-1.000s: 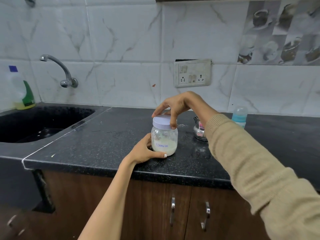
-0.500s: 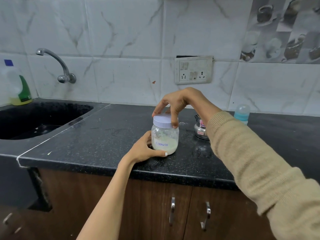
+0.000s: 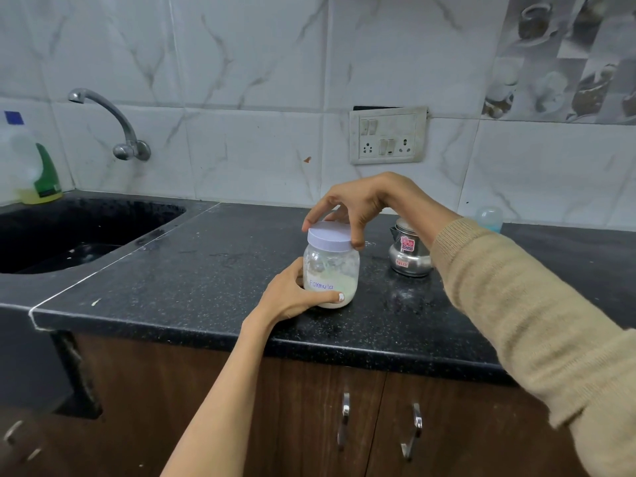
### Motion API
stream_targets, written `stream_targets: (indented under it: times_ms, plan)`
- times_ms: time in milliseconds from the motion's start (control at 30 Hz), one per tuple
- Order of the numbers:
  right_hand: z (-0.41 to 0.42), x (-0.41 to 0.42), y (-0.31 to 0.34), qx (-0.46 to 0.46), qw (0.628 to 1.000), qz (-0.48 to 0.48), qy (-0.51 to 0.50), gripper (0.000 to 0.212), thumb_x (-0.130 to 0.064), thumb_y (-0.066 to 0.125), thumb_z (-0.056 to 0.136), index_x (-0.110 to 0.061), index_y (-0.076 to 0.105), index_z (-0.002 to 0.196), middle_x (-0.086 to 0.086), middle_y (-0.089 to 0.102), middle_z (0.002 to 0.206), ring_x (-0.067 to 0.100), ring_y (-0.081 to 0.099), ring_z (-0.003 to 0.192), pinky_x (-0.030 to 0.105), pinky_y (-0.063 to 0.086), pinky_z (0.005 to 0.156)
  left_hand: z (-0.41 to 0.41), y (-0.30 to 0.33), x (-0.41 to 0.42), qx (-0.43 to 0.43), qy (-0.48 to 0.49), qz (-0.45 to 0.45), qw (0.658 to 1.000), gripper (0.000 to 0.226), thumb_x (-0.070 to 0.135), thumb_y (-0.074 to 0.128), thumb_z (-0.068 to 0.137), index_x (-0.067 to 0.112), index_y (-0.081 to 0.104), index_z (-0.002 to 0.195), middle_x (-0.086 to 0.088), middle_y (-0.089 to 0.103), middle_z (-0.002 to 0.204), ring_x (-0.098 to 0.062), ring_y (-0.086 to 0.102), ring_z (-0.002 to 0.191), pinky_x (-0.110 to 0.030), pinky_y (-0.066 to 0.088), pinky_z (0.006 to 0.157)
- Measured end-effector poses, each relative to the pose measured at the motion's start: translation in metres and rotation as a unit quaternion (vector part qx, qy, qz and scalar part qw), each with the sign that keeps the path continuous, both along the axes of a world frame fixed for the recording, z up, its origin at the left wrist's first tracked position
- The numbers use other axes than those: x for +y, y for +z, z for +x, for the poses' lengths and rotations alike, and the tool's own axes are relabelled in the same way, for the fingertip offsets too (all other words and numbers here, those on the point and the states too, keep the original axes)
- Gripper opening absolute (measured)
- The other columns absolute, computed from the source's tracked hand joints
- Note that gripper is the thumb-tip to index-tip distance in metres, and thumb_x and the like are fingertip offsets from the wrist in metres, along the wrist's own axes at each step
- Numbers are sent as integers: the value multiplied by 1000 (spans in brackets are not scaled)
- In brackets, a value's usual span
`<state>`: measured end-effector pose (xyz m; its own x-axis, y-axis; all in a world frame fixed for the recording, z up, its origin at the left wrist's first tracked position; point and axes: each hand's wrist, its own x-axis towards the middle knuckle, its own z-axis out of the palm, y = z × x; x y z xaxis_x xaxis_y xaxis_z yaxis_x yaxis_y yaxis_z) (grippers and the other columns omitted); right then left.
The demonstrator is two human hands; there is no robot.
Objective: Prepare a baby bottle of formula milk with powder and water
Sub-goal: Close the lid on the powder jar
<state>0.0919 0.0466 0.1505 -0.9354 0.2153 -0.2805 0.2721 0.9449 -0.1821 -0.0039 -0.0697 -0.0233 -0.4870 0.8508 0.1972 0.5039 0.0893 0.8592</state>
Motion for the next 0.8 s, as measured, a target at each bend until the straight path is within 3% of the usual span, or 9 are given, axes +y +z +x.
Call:
stream_targets:
  times_ms: [167,267,333,433,533,600,700,800]
  plan:
    - [3,6,-4,6,1000,-14,17,85,10,77,56,-48,56,115,-24,52,129,11,44,132,34,43,101,-1,0,0,3,2,-4,1000,76,60,76,48,41,52,117,21,63,114,-3,59,105,-31,45,92]
    - [4,2,-4,5,1000,3,12,85,7,79,58,-47,54,118,-22,49,133,13,43,132,32,42,93,-1,-1,0,2,4,-5,1000,76,59,78,49,41,52,118,20,64,114,-4,59,105,-32,46,93]
    - [4,-3,-2,-3,1000,20,8,83,4,81,60,-44,53,123,-21,48,128,15,47,128,27,41,86,-1,-2,0,3,6,-8,1000,74,58,78,50,41,53,118,21,64,113,-3,59,105,-33,47,94]
    - [4,-10,5,-18,999,50,5,84,-4,84,63,-37,51,132,-13,47,138,11,52,115,16,41,74,-1,-2,0,2,6,-12,1000,73,57,77,50,42,53,118,21,65,113,-2,60,105,-34,47,95]
    - [2,-14,8,-19,998,66,7,82,-5,83,65,-34,50,134,-11,46,142,0,46,101,18,39,82,0,-1,0,-3,6,-12,1000,72,56,77,50,43,53,117,21,65,112,-3,60,104,-34,47,95]
    - [1,-11,6,-23,998,59,6,81,-1,81,65,-35,50,132,-13,45,142,-2,46,98,15,41,77,0,-1,0,-2,9,-10,1000,71,56,77,50,42,53,116,21,65,112,-3,60,104,-35,47,95]
    - [-1,-4,2,-40,998,42,11,81,6,76,63,-41,52,125,-17,48,134,12,55,112,17,43,70,0,-1,0,5,11,-12,1000,73,58,78,49,42,53,116,20,65,112,-3,60,104,-34,47,94]
    - [-4,-1,0,-48,998,27,29,81,11,74,61,-45,52,115,-19,47,129,20,54,120,28,46,81,0,-1,-1,5,7,-11,1000,76,58,78,49,41,53,118,20,64,114,-2,59,106,-33,46,95]
